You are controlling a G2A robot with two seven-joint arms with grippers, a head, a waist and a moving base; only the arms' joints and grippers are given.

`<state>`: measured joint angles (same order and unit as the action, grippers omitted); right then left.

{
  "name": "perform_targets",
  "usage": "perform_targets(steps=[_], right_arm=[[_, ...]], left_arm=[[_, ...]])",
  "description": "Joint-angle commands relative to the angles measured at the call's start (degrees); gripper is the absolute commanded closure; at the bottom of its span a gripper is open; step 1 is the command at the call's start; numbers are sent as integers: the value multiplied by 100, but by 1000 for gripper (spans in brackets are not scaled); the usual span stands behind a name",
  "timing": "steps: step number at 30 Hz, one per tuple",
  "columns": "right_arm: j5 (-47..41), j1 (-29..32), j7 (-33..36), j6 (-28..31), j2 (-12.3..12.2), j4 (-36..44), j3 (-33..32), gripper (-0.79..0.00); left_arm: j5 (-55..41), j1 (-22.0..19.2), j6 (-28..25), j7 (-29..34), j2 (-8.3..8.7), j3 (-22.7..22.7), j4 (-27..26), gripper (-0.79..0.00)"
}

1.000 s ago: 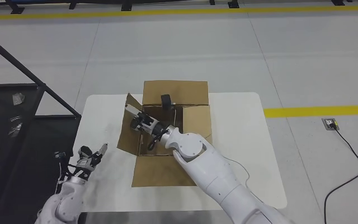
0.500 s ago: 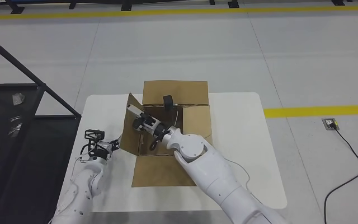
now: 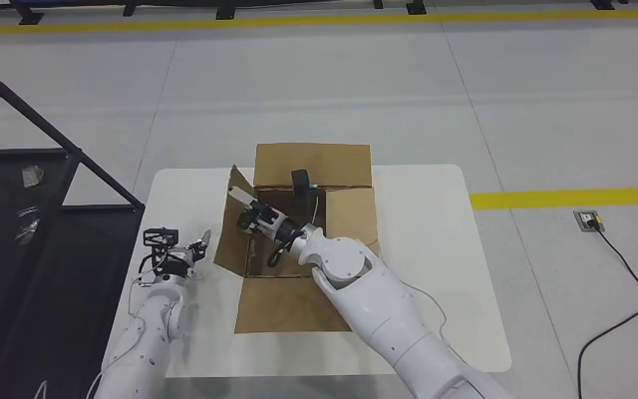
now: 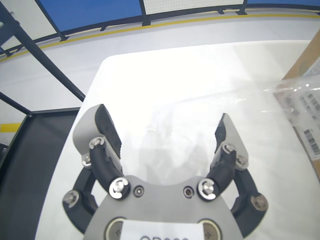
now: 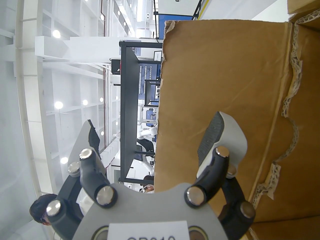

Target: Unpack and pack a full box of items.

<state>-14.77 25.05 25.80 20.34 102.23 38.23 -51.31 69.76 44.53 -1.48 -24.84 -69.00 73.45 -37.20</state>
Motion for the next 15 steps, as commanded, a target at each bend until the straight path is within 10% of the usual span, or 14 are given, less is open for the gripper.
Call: perform_targets(steps=[1,15], right_arm=[[1,-10,28,-3,10,-20,-16,-785],[9,-35,183,67,42,-162,-168,-785]], left_arm=[[-2,7,15,-64,5,34,27,-785],[90,75,-56,66,29,134,48,-785]])
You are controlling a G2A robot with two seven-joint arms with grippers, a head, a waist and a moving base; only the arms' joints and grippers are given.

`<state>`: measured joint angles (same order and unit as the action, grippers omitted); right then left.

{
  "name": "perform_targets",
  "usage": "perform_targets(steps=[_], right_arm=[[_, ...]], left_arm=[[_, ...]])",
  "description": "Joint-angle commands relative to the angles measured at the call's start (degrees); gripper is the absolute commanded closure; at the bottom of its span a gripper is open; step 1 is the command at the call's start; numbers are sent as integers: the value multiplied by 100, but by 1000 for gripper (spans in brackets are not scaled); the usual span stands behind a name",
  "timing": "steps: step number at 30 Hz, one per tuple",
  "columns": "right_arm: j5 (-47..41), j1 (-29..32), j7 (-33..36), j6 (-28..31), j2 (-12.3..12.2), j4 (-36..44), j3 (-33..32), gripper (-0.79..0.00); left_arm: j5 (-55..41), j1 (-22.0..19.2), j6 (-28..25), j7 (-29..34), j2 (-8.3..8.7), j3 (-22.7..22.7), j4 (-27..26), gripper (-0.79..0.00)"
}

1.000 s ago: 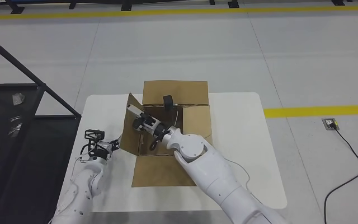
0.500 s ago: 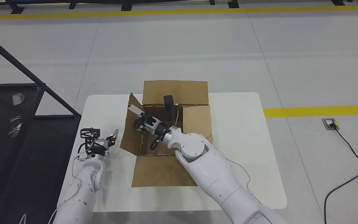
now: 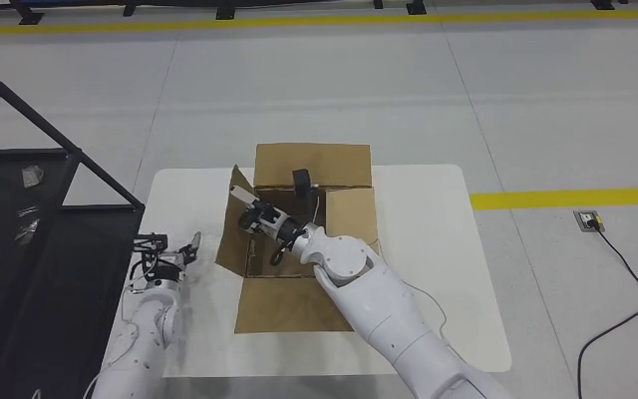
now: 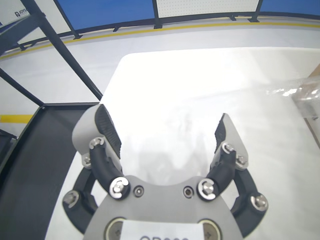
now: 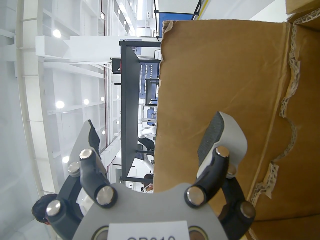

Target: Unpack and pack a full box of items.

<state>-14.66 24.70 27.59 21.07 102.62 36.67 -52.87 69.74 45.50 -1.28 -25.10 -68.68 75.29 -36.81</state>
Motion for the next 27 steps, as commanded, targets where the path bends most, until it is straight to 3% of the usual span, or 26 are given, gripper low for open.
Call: perform_targets(steps=[1,5,12,18,27], right_arm=[[2,0,8,-9,6,-9,-18,-785],[42,10,8,-1,11,-3,-49,-785],[142,50,-29,-37,15,44,-97,-785],[214,83,-48,-87,17,86,-138,-785],[263,95,2,-109,21,78,-214,-785]], left_arm=[[153,-42,-161,170,-7,-90,26,-785],[391,-152,-447,357,-29,-256,130,-785],[161,-466,-25,323,-160,-315,346,-785],[-89,-641,288,-148,-200,-183,565,-785],[-160,-519,390,-665,-176,-29,593,-785]])
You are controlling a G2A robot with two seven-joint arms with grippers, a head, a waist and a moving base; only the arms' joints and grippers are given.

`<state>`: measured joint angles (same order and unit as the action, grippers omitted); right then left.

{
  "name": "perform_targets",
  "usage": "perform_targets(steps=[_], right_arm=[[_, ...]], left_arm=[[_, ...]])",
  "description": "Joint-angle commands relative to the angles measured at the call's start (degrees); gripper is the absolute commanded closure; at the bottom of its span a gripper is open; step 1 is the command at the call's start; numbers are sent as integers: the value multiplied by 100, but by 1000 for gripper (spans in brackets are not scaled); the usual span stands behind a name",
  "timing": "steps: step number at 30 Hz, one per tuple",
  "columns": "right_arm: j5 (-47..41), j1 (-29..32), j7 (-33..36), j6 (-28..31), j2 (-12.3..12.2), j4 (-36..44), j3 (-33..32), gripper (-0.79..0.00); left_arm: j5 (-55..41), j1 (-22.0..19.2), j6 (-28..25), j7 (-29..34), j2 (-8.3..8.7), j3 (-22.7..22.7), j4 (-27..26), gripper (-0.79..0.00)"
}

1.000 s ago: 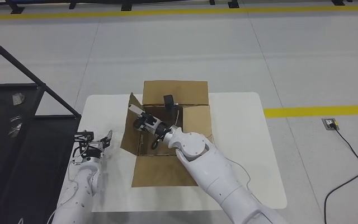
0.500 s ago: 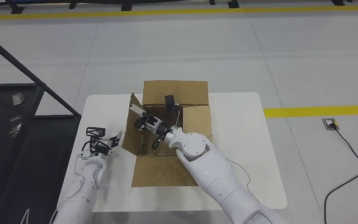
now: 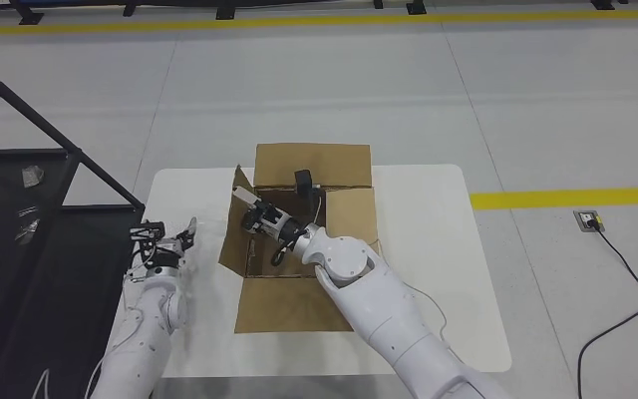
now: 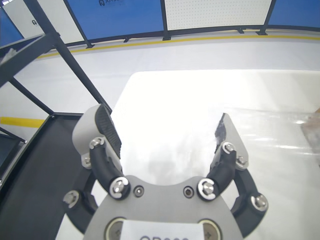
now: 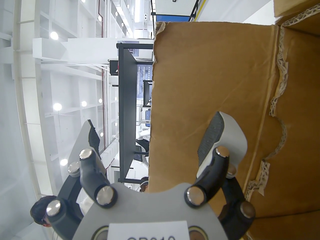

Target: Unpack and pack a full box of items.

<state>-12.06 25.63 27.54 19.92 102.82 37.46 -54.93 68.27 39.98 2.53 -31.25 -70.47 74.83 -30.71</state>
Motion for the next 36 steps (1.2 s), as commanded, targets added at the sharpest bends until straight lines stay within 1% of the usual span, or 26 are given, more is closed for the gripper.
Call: perform_targets(steps=[1,10,17,21,24,26,31,36], right_arm=[[3,3,18,5,3,-3,-15,-785],[17,29,100,74,-9,-25,-119,-785],[31,23,148,66,-13,-52,-184,-785],[49,8,163,46,-3,-73,-192,-785],[54,-3,176,42,8,-90,-192,-785],[56,-12,178,29,15,-106,-196,-785],[87,-24,155,30,27,-131,-207,-785],[110,-27,144,29,31,-154,-234,-785]], left_arm=[[-16,63,16,-80,4,27,-34,-785],[-239,493,217,-544,26,247,-250,-785],[-402,841,280,-760,79,496,-577,-785],[-435,967,263,-603,103,592,-791,-785],[-256,1009,115,-320,119,545,-877,-785],[-171,1011,145,-226,115,514,-885,-785],[-154,970,237,-96,63,429,-776,-785],[-142,938,254,-152,34,404,-575,-785]])
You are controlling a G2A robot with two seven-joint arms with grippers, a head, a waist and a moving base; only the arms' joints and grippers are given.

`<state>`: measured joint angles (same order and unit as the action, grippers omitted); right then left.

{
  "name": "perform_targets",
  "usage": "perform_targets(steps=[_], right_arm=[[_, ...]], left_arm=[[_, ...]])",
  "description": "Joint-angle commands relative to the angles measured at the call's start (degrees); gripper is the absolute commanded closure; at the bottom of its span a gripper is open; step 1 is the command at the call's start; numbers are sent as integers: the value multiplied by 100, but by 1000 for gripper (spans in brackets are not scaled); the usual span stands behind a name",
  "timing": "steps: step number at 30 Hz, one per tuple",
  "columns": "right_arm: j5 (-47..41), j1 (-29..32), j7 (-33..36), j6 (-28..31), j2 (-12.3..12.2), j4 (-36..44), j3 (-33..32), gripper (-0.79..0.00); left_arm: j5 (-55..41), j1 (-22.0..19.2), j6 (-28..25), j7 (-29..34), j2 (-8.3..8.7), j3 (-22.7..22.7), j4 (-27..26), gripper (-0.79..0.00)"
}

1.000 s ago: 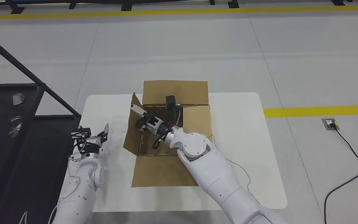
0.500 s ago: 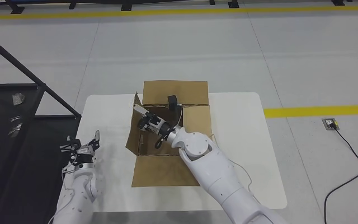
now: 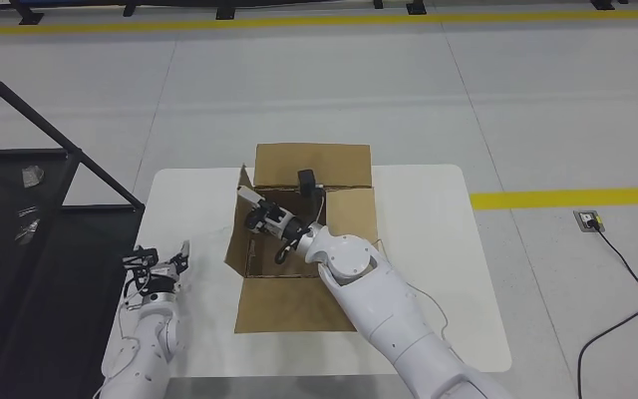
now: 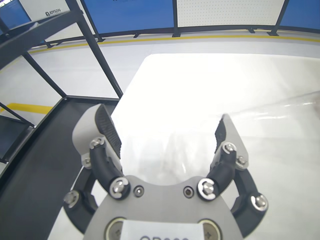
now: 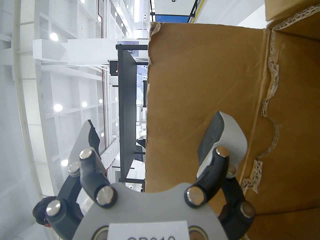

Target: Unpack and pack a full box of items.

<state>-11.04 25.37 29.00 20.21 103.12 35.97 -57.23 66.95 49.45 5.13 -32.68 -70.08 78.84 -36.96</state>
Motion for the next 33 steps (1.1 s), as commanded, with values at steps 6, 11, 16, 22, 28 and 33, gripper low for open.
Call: perform_targets(steps=[6,11,16,22,28,33], right_arm=[[25,-16,10,-28,25,-1,4,-785],[36,-30,18,-23,48,-21,13,-785],[37,-41,15,-17,65,-63,3,-785],[22,-54,39,4,80,-113,-19,-785],[24,-78,85,10,99,-162,-25,-785],[31,-84,94,45,110,-192,-39,-785]], left_arm=[[29,-36,-170,45,-18,-20,249,-785],[76,28,-361,-10,-40,-83,287,-785],[65,186,-445,-152,-26,-30,134,-785],[144,410,-482,71,62,152,-100,-785],[126,278,-401,441,80,238,-111,-785],[139,54,-310,614,79,269,-27,-785]])
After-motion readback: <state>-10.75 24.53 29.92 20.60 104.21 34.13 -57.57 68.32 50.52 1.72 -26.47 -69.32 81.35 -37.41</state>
